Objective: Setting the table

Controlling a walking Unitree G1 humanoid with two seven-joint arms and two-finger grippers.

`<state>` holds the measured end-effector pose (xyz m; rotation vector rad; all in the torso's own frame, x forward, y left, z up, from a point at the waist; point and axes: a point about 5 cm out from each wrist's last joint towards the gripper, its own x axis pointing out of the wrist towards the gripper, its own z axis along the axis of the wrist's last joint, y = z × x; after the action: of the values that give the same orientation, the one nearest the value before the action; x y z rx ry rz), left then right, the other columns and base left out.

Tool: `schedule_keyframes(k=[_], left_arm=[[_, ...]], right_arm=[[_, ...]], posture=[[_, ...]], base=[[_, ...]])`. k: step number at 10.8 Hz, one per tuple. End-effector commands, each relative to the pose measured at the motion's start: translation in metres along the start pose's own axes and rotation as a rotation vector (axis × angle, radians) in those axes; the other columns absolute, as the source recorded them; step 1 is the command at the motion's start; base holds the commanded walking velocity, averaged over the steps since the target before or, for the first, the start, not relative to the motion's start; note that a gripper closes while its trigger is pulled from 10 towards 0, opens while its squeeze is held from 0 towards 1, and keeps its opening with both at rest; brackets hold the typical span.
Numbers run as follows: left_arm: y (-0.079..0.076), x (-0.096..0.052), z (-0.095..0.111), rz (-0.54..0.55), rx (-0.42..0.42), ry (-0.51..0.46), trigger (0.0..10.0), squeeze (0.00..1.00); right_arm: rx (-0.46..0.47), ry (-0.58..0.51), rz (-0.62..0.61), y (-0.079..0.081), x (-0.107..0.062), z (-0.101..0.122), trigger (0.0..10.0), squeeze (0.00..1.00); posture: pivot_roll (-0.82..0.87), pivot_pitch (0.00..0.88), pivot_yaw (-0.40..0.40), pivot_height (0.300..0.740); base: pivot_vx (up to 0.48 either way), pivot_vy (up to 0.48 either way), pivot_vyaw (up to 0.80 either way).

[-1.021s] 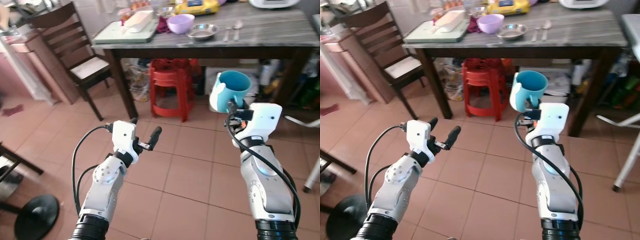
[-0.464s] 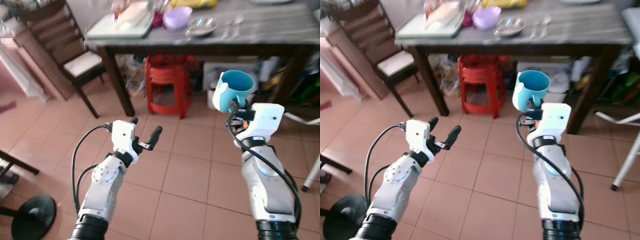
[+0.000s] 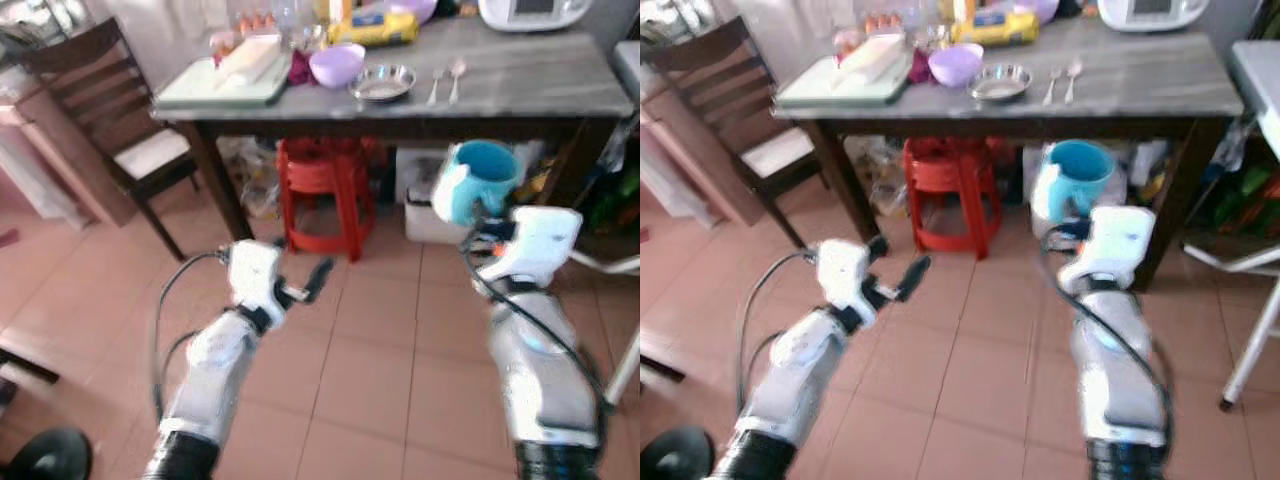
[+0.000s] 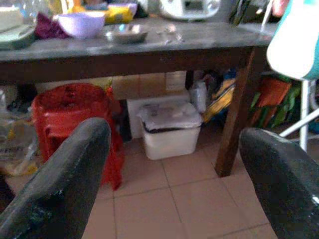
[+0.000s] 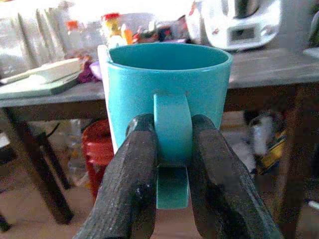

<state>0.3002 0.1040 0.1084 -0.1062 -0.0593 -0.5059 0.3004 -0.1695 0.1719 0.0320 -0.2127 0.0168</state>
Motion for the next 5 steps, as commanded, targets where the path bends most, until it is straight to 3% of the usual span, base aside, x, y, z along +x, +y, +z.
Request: schedule_keyframes(k=[1, 2, 5], left_arm=[[-0.0002, 0.0006, 0.0015, 0.000, 0.001, -0.003, 10.0, 0.00], [-0.0004, 0.0003, 0.0012, 0.000, 0.001, -0.001, 10.0, 0.00], [-0.0012, 0.0007, 0.0010, -0.004, 0.001, 0.001, 10.0, 0.00]], right_arm=[[0.000, -0.032, -0.003, -0.0015, 0.0016, 0.0078, 10.0, 0.00], [0.000, -0.029, -0.005, -0.0019, 0.0021, 0.0076, 10.0, 0.00], [-0.002, -0.031, -0.011, -0.0031, 0.0030, 0.0082, 10.0, 0.00]], posture=[[-0.13, 0.093, 0.152, 0.740], [-0.13, 0.092, 0.153, 0.740], [-0.12, 0.092, 0.154, 0.740]], base=[[0.337, 0.000, 0.00], [0.341, 0.000, 0.00], [0.339, 0.000, -0.71]])
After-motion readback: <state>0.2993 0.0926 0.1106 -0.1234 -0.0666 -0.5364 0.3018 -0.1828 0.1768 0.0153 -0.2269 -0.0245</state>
